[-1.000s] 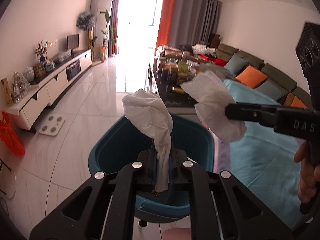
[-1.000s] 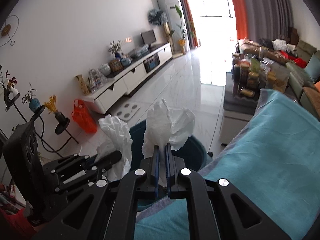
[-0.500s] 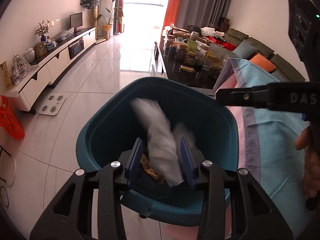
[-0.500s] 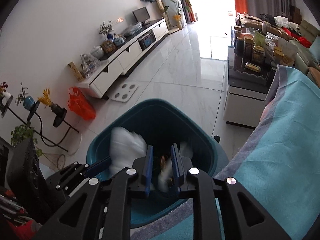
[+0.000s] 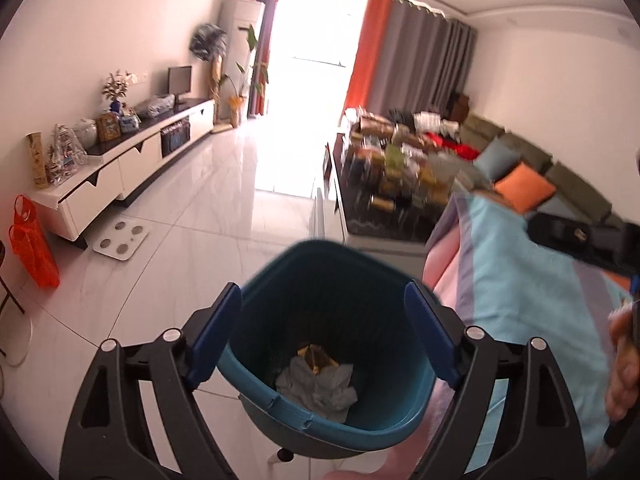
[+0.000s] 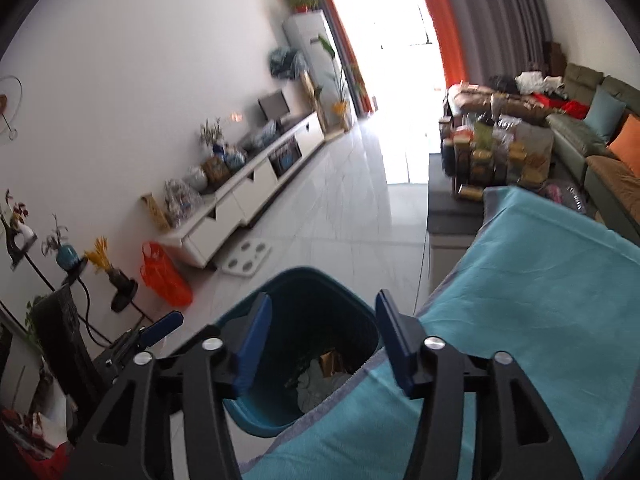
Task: Collect trash
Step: 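Open both tools to drop the tissues into the teal bin, then move both open tools back over the table trash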
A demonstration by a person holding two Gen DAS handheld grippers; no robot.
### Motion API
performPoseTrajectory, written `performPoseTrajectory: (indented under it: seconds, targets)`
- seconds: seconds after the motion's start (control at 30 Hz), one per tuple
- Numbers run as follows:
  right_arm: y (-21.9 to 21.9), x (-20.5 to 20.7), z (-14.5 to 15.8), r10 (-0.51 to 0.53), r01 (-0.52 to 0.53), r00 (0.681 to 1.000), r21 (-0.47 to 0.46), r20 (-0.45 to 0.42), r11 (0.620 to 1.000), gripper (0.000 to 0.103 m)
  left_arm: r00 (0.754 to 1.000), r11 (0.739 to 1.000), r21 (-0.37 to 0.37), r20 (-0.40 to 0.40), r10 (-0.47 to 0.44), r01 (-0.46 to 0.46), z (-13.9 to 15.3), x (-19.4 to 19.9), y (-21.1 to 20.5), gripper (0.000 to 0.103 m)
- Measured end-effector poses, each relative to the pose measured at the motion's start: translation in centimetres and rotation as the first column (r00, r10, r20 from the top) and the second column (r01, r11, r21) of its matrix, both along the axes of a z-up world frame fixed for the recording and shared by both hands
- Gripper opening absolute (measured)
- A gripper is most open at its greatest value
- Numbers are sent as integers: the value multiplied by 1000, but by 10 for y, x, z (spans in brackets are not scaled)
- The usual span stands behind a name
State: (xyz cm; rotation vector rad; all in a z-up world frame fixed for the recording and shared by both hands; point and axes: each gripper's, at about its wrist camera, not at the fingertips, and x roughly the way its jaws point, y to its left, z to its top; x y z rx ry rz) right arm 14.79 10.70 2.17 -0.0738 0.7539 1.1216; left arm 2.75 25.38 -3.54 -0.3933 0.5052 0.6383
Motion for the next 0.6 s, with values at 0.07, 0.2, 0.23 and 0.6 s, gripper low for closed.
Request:
performPoseTrajectory:
  seconds: [0.07,0.2,0.23,0.6]
  targets:
    - [-15,-5,9,-22,21,999,37,30,999,70,999,1000,11,35,-4,3,15,-7,-4,87]
    - [-44,-13,22,-64,57,995,89,81,994,82,995,997,71,94,-32,25,44,-23,-28,97]
    - [-49,-14,24,-70,61,993,97,90,993,82,992,995,88,117,-49,39,53,-25,-38,97]
    - [-135,-31,47,-229,185,949,206,217,961,96,958,957,230,181,-223,179,106,-17,-132,97]
